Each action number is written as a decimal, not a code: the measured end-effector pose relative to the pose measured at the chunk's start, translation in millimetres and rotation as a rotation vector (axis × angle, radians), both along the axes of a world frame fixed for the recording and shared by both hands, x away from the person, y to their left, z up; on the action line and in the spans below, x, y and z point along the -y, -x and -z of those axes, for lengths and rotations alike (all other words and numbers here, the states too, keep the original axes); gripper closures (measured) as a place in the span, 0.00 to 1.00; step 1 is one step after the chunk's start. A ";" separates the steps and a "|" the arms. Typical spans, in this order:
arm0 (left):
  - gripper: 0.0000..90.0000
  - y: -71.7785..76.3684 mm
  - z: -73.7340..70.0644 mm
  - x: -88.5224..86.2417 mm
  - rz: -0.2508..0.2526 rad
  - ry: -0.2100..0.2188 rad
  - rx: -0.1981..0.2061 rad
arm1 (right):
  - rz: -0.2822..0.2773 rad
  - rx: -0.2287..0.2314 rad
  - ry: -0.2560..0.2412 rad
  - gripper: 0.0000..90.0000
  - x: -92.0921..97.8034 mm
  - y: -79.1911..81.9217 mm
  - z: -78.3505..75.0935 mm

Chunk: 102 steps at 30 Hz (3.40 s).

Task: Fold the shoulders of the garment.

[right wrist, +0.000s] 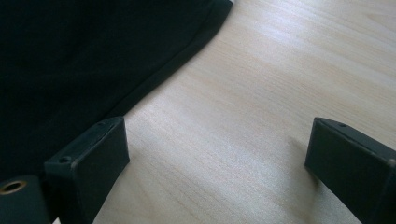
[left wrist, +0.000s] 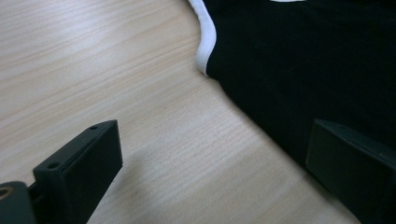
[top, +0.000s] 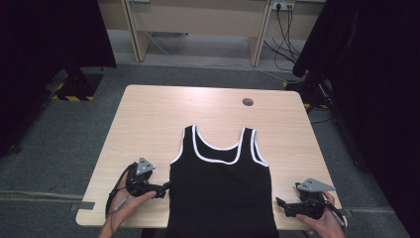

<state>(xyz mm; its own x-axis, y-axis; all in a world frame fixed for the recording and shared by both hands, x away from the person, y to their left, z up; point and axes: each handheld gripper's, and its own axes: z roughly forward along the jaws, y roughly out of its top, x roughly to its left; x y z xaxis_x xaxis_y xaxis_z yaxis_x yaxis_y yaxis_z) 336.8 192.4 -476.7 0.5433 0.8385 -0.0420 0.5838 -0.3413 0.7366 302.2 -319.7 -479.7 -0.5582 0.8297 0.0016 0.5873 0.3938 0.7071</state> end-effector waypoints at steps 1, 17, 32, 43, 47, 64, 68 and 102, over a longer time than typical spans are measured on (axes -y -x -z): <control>0.03 -1.3 -0.1 1.3 0.001 -0.001 0.002 | -0.001 0.001 0.001 0.07 0.1 -0.1 0.0; 0.03 -33.7 -14.3 20.7 0.015 -0.003 0.018 | -0.001 0.001 0.001 0.07 0.1 -0.1 0.0; 0.04 -67.3 -19.4 42.8 0.004 -0.010 0.025 | 0.000 -0.002 0.000 0.07 -0.2 0.0 0.0; 0.08 -97.2 -24.2 70.5 0.013 -0.025 0.029 | -0.001 -0.002 0.000 0.07 -0.2 0.0 0.0; 0.10 -109.0 -23.5 76.9 0.014 -0.031 0.026 | -0.002 -0.002 0.001 0.07 -0.2 0.0 0.0; 0.17 -155.1 -13.7 96.7 -0.023 -0.072 -0.013 | -0.003 -0.002 0.001 0.06 -0.2 -0.1 0.0; 0.17 -161.7 -10.3 101.4 -0.031 -0.071 -0.032 | -0.003 -0.002 0.001 0.06 -0.2 -0.1 0.1; 0.77 -54.0 -52.0 110.0 0.219 0.040 0.093 | -0.004 0.004 -0.001 0.06 0.0 0.4 0.6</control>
<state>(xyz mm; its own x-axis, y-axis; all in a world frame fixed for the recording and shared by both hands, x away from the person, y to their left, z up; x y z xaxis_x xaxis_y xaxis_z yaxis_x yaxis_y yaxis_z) 390.8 82.4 -424.7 0.7152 0.6988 -0.0138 0.4277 -0.4220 0.7994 301.7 -319.6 -480.3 -0.5615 0.8275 0.0003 0.5828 0.3952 0.7101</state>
